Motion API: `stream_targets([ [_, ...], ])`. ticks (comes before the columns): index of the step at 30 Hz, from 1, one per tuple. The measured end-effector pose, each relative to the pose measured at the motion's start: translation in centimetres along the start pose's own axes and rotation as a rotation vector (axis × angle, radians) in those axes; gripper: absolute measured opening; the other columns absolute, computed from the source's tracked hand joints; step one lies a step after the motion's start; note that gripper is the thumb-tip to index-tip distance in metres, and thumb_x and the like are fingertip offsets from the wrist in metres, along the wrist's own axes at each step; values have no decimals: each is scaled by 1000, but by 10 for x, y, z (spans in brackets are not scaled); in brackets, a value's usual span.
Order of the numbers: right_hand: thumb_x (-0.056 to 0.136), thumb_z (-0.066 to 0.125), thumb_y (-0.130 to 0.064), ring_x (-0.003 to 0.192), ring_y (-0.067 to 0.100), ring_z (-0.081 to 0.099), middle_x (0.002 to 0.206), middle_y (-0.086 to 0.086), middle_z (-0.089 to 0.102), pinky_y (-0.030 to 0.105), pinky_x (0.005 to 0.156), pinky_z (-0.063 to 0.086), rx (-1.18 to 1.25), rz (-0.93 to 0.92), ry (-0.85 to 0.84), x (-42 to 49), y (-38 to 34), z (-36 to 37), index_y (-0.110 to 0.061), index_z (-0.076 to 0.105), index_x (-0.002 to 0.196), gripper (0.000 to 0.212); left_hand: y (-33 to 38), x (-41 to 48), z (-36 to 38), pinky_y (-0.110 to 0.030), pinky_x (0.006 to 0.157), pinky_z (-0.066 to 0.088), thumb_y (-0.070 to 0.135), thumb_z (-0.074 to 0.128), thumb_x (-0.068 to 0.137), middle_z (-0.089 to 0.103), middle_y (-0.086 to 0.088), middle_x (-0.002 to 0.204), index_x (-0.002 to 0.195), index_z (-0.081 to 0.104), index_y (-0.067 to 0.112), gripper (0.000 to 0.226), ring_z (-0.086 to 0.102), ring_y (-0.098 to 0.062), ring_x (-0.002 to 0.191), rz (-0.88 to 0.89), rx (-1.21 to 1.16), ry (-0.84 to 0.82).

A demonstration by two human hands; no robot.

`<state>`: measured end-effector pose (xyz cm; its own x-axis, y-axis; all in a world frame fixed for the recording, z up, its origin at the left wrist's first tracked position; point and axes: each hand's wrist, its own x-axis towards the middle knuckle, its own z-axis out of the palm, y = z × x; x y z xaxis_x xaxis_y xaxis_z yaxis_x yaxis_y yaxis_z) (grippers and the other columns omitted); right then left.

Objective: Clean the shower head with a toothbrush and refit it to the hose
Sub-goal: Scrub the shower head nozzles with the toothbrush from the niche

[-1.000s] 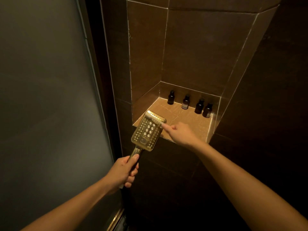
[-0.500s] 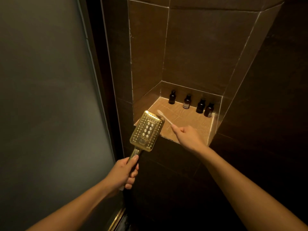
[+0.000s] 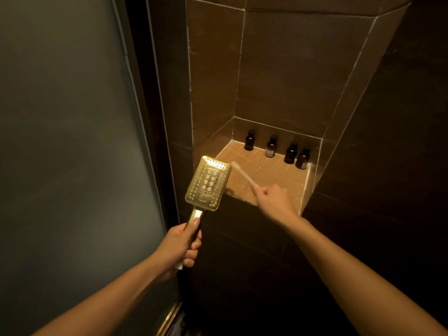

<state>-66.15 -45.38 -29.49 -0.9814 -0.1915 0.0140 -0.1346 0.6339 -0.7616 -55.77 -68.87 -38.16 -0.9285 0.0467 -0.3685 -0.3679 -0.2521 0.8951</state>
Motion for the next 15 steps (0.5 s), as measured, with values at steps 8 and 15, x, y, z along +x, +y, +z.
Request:
stream_targets([
  [8, 97, 45, -54, 39, 5, 45, 51, -7, 53, 22, 41, 38, 4, 10, -1, -11, 11, 7, -18, 65, 69, 50, 7, 3, 11, -18, 34, 28, 54, 58, 90, 44, 0, 57, 82, 54, 13, 42, 31, -8, 39, -10, -22, 10],
  [15, 97, 46, -51, 35, 2, 41, 48, -7, 51, 19, 37, 35, -1, 34, 11, -12, 12, 7, -17, 63, 67, 49, 6, 5, 11, -19, 34, 29, 54, 59, 90, 45, 1, 58, 81, 56, 14, 41, 32, -8, 40, -30, -7, -5],
])
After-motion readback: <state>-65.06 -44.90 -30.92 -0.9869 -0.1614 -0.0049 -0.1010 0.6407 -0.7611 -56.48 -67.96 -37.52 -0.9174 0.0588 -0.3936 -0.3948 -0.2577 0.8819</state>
